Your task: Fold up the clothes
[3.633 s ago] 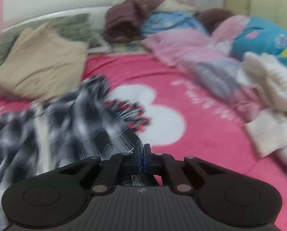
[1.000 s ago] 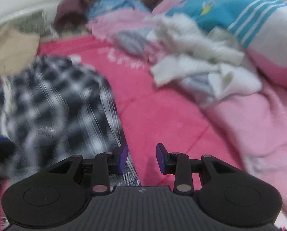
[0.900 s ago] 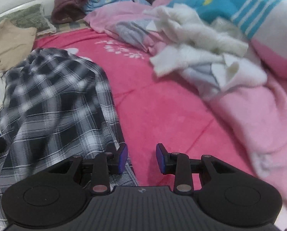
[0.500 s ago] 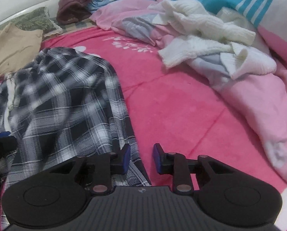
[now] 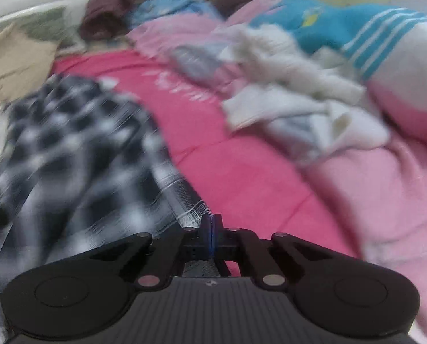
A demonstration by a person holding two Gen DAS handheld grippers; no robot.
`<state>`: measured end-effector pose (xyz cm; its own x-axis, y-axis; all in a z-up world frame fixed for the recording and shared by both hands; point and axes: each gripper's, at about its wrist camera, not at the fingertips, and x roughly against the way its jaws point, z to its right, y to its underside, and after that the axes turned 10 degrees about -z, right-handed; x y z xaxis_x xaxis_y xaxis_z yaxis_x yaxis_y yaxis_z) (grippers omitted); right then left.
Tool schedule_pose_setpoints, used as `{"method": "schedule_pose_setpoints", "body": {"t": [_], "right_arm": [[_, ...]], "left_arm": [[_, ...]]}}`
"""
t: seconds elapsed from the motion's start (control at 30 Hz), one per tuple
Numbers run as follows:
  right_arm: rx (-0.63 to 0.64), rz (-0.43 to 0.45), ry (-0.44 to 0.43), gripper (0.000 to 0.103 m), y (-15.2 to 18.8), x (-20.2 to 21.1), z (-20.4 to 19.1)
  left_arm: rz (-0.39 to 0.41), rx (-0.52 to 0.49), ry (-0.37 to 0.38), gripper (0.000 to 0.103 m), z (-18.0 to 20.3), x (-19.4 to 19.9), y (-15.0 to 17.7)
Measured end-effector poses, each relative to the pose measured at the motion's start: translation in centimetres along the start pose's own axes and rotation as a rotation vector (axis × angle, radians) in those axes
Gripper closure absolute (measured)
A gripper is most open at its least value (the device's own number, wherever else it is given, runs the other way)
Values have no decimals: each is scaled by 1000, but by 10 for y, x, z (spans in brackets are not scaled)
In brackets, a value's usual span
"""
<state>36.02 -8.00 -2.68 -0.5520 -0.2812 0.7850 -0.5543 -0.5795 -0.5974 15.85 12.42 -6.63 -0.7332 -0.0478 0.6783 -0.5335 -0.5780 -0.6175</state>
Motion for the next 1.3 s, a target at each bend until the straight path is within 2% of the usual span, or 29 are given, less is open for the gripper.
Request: {"method": "schedule_pose_setpoints", "body": {"t": [0.2, 0.4, 0.6, 0.67, 0.7, 0.73, 0.77, 0.93, 1.17, 1.23, 1.3], "right_arm": [[16, 25, 125, 103, -13, -10, 9], [30, 1, 209, 103, -19, -38, 14], [15, -51, 226, 103, -13, -67, 14], [-43, -32, 184, 95, -14, -57, 25], [-89, -25, 153, 89, -14, -47, 35], [-135, -2, 139, 76, -12, -34, 47], [-180, 28, 134, 71, -10, -18, 61], [-414, 144, 86, 71, 36, 95, 126], [-413, 342, 177, 71, 131, 293, 156], [-448, 376, 191, 71, 155, 327, 165], [-455, 345, 194, 71, 175, 336, 173]], "left_arm": [[1, -9, -10, 49, 2, 0, 1], [2, -14, -16, 49, 3, 1, 1], [1, -15, -16, 49, 3, 1, 2], [1, -15, -13, 49, 3, 1, 2], [2, -20, -8, 49, 4, 3, 2], [4, -35, 5, 49, 7, 7, 3], [6, -50, 19, 49, 11, 11, 4], [15, -126, 87, 48, 27, 31, 9], [29, -232, 182, 47, 51, 59, 17], [3, -257, 255, 44, 63, 64, 22], [-49, -269, 302, 43, 81, 58, 28]]}}
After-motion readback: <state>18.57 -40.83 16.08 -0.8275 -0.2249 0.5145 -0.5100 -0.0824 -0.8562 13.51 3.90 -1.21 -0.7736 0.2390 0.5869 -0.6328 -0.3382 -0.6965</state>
